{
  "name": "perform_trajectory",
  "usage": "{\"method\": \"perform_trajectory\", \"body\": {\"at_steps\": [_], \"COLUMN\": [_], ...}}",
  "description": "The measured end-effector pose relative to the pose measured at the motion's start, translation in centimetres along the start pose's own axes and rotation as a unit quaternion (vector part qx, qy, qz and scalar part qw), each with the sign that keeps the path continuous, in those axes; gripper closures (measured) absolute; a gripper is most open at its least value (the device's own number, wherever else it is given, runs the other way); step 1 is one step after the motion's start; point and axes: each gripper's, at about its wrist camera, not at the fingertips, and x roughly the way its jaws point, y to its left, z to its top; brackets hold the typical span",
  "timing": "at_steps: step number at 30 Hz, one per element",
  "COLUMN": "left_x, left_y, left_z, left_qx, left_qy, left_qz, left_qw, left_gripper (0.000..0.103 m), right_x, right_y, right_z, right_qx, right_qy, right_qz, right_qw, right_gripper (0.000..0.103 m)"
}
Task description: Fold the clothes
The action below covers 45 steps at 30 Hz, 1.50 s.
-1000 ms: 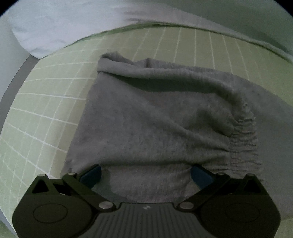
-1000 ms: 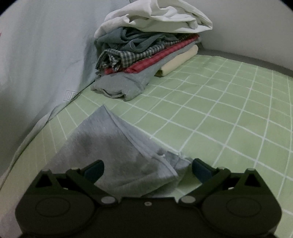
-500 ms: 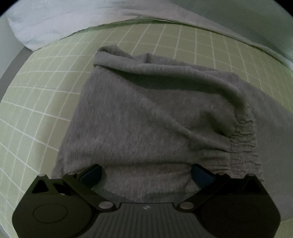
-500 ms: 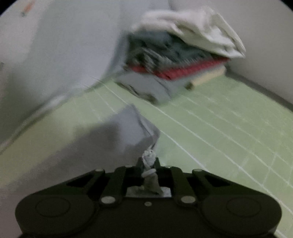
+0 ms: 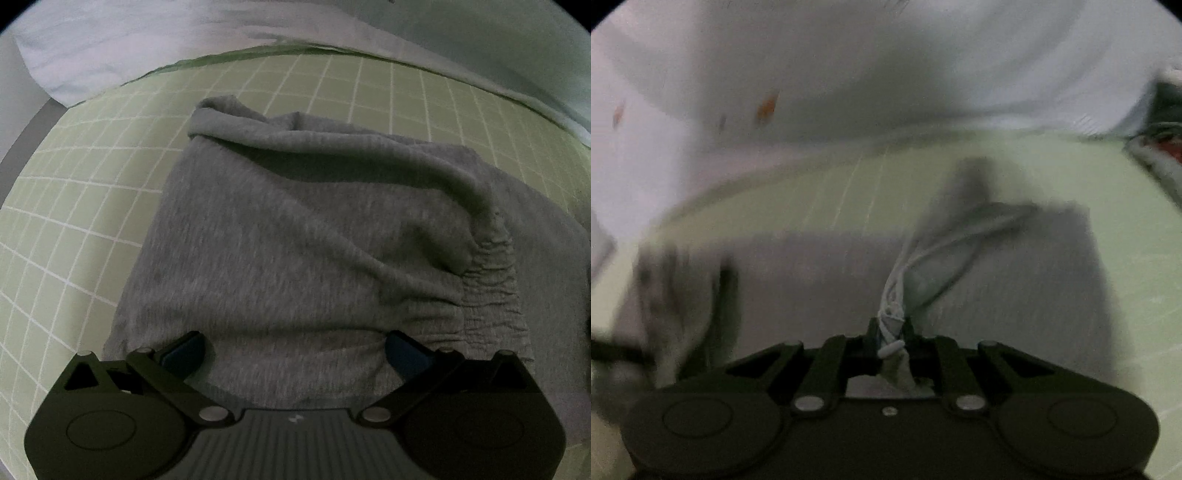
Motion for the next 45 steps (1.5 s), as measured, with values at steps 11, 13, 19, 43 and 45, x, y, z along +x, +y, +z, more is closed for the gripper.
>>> {"method": "perform_trajectory", "body": {"at_steps": [11, 13, 19, 43, 45], "left_x": [0.2, 0.1, 0.1, 1.4, 1.4], "left_y": [0.2, 0.4, 1.4, 4.0, 4.1], "left_z": [0.0, 0.1, 0.9, 2.2, 2.2], "left_qx": [0.008, 0.015, 0.028, 0.045, 0.041], "left_qy": [-0.007, -0.006, 0.004, -0.031, -0.032], "left_qz": [-0.005, -0.008, -0.024, -0.027, -0.025], "left_qw": [0.9999, 0.9998, 0.9993, 0.9982, 0.9984], "left_gripper": [0.0, 0.0, 0.0, 0.0, 0.0], "right_x": [-0.1, 0.2, 0.1, -1.2, -0.4], "right_y": [4.3, 4.3, 5.2, 6.6, 6.8], "right_z": [-1.3, -1.6, 0.2, 1.9, 1.4], "right_qx": [-0.085, -0.073, -0.064, 0.047, 0.026], "right_qy": [0.044, 0.045, -0.019, -0.141, -0.121], "right_qz": [0.002, -0.009, -0.045, 0.027, 0.016], "right_qw": [0.995, 0.996, 0.997, 0.989, 0.992], "right_gripper": [0.089, 0.076, 0.049, 0.096, 0.084]}}
